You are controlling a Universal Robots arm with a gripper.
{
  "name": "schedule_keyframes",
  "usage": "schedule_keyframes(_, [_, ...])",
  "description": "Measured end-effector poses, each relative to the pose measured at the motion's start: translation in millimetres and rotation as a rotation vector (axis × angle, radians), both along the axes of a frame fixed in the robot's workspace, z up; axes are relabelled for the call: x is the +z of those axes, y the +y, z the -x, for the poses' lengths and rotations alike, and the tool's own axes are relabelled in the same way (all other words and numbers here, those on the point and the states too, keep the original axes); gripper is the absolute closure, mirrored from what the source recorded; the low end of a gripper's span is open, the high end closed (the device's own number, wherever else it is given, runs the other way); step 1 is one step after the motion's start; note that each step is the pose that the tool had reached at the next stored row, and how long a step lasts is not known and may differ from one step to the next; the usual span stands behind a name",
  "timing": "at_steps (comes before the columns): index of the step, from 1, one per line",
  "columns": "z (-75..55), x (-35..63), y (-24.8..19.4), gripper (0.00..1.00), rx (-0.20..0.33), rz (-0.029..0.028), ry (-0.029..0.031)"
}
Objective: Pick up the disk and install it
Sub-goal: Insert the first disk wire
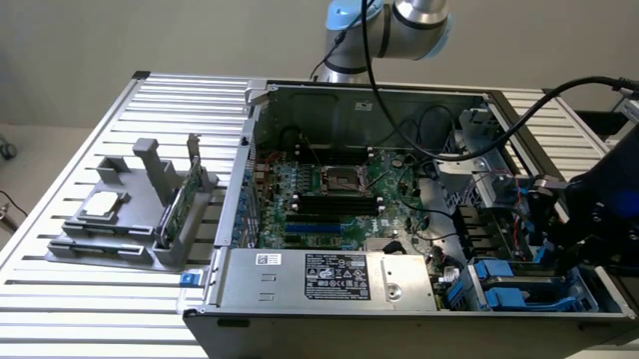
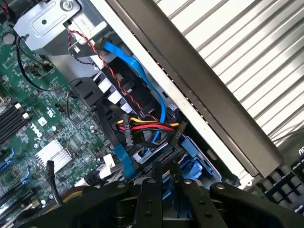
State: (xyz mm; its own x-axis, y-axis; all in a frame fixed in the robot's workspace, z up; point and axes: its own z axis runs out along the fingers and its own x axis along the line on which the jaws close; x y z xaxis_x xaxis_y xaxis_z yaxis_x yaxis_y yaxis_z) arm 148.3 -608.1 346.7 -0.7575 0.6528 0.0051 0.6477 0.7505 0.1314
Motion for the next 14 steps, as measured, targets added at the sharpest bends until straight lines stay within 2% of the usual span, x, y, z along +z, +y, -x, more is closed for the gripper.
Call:
schedule_keyframes(3, [0.0, -0.4, 0.0, 0.79, -0.024, -0.0349, 0.0])
schedule_keyframes(5, [0.0, -0.4, 0.0, 0.79, -0.044, -0.0476, -0.0003])
schedule_keyframes(7, [0.1, -0.3, 0.0, 0.79, -0.066, -0.0535, -0.0009])
schedule_keyframes(14, [0.0, -0.3, 0.0, 0.79, -0.148, -0.0658, -0.004])
